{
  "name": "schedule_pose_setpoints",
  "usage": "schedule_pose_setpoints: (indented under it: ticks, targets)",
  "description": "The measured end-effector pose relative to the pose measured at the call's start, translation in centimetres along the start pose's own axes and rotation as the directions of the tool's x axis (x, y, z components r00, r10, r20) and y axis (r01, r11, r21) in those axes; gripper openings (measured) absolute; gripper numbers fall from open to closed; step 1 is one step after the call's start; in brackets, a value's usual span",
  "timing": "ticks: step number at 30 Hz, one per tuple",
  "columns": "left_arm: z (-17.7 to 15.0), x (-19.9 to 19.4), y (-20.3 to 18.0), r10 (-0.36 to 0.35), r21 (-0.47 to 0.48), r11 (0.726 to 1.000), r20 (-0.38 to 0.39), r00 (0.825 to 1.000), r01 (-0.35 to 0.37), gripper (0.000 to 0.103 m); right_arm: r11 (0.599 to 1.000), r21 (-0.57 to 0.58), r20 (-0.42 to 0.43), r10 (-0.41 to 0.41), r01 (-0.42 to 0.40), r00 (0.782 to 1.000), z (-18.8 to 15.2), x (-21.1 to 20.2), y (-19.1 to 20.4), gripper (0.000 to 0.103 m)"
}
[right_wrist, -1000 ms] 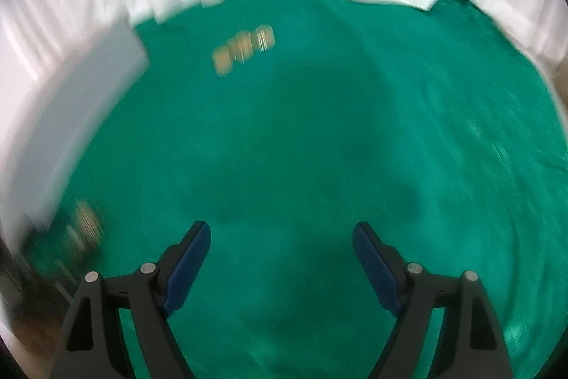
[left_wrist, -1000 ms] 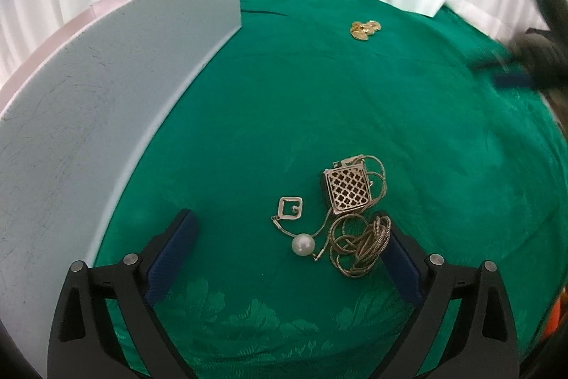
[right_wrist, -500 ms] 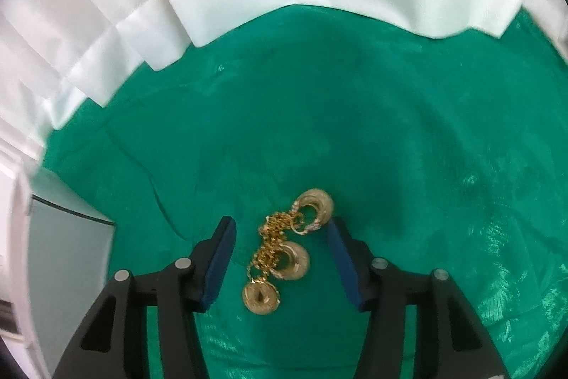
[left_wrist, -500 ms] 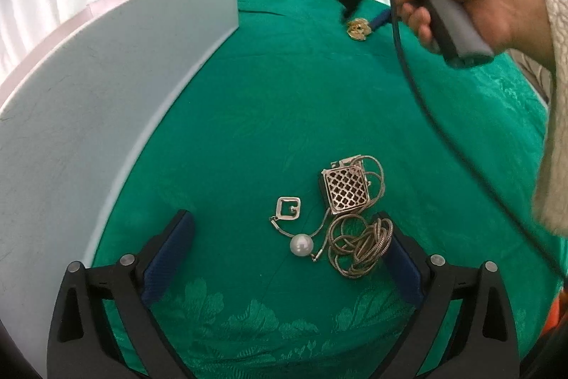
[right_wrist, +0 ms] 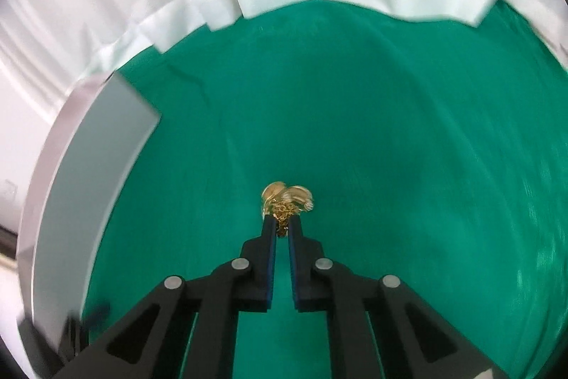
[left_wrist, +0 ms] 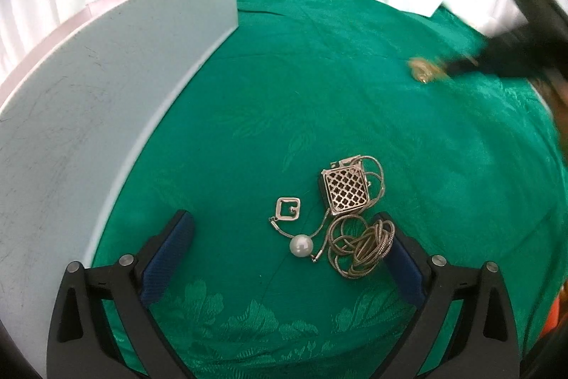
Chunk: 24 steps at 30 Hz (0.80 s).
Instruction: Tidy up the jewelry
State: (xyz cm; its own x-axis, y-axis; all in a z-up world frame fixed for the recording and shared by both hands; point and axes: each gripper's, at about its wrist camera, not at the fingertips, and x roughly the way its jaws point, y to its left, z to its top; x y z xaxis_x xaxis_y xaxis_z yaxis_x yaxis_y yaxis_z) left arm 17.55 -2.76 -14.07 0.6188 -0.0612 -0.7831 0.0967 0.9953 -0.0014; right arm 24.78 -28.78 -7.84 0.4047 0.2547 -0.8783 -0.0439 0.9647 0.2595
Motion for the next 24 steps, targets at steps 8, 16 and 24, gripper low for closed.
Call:
schedule_pose_setpoints:
  ticks: [8, 16, 24]
  targets:
    - [0.0, 0.1, 0.0, 0.000, 0.001, 1.000, 0.000, 1.000, 0.000, 0.100, 1.000, 0.016, 0.047, -0.014, 0.013, 0.999, -13.4, -6.1, -2.8, 0.007]
    - [0.1, 0.3, 0.3, -0.040, 0.004, 0.999, -0.001, 0.999, 0.040, 0.102, 0.993, -0.073, 0.207, -0.081, 0.098, 0.975, -19.8, -8.1, -1.7, 0.068]
    - [-0.2, -0.1, 0.7, -0.067, -0.007, 0.998, 0.007, 0.998, 0.067, 0.102, 0.989, -0.092, 0.249, -0.087, 0.112, 0.965, -21.0, -7.1, -0.3, 0.068]
